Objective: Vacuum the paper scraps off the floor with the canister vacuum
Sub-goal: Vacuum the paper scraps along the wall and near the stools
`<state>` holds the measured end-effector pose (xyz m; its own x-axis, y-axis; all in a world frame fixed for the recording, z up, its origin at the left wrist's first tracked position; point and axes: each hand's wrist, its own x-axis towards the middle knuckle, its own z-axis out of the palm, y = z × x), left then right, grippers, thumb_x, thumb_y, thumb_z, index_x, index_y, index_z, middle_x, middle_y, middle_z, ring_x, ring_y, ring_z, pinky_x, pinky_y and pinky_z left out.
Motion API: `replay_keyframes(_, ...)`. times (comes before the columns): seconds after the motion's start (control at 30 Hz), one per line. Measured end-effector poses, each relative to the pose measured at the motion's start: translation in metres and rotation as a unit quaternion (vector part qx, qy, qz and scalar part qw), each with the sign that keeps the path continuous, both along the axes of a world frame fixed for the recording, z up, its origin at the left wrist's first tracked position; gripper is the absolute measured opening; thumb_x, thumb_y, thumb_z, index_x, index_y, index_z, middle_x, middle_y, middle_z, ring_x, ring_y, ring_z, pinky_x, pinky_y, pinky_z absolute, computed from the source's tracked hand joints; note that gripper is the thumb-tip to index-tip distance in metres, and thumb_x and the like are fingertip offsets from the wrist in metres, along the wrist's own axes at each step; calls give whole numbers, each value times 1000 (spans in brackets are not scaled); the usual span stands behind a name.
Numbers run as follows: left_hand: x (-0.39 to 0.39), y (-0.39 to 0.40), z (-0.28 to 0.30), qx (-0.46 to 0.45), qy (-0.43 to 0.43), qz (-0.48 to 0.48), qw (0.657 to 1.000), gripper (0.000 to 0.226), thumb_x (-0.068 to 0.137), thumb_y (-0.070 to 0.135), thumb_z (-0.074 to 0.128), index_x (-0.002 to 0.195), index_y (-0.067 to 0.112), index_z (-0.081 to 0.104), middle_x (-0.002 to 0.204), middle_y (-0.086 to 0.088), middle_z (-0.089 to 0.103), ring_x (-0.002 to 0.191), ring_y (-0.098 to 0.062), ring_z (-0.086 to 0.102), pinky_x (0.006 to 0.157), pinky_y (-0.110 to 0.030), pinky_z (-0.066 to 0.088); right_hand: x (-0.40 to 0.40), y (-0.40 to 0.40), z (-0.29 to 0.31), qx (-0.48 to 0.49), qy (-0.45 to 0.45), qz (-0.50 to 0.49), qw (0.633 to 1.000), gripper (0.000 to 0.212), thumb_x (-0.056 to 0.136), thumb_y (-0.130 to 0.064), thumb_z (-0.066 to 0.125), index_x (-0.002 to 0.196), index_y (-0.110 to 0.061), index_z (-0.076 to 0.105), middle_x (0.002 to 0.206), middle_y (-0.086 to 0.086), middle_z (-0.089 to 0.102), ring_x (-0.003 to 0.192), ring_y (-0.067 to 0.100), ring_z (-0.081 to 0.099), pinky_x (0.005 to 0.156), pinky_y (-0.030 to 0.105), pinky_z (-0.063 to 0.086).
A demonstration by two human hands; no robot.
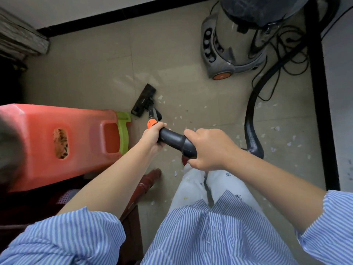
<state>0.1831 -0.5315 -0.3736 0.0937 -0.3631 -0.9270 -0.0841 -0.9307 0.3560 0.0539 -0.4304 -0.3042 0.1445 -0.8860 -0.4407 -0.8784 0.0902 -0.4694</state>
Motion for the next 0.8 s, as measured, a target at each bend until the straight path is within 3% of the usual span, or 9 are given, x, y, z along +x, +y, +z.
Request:
replay_keyframes(0.1, -8, 7, 3, 1, 5, 2, 1000, 11, 89, 7, 55, 80, 9, 49, 74, -6, 54, 67, -15, 54, 58, -24, 46, -10, 5, 3, -1, 6, 10, 1000, 52, 81, -38, 58, 124, -14, 40, 104, 8, 57, 89, 28, 56, 68, 30, 39)
replay_keyframes(0.3, -49, 42, 9, 17, 10, 24, 1000, 11, 89, 8, 56, 81, 8, 48, 73, -6, 54, 66, -16, 54, 60, -25, 47, -51, 38, 8, 12, 2, 16, 1000, 44, 81, -38, 57, 114, -15, 40, 100, 6, 56, 75, 24, 43, 63, 28, 32)
replay_keyframes(0.47, -106, 88, 6, 19, -3, 15, 1000, 12, 88, 11, 57, 95, 6, 49, 74, -6, 54, 65, -16, 54, 57, -26, 46, -114, 78, 12, 22, 2, 31, 999, 47, 80, -39, 57, 117, -16, 40, 102, 5, 56, 87, 27, 54, 64, 28, 32)
replay_keyframes(0.6, -152, 120, 13, 7, 0, 11, 1000, 11, 87, 10, 56, 83, 10, 46, 71, -5, 49, 61, -16, 51, 53, -24, 45, -163, 107, 21, 18, 8, 37, 999, 47, 79, -41, 58, 115, -17, 41, 100, 3, 57, 82, 24, 50, 63, 27, 30)
replay_keyframes(0.7, -181, 142, 22, 2, 9, 12, 1000, 15, 87, 9, 55, 79, 14, 43, 70, -4, 47, 59, -15, 49, 47, -21, 44, -193, 125, 34, 11, 15, 49, 999, 42, 78, -41, 59, 107, -18, 41, 86, 1, 48, 77, 24, 46, 59, 28, 30)
replay_keyframes(0.8, -206, 159, 32, 8, 29, 20, 999, 10, 87, 10, 55, 92, 11, 46, 74, -4, 50, 61, -15, 51, 41, -15, 45, -220, 139, 48, 12, 18, 58, 998, 37, 76, -41, 60, 92, -21, 34, 70, -6, 37, 70, 21, 42, 51, 29, 29)
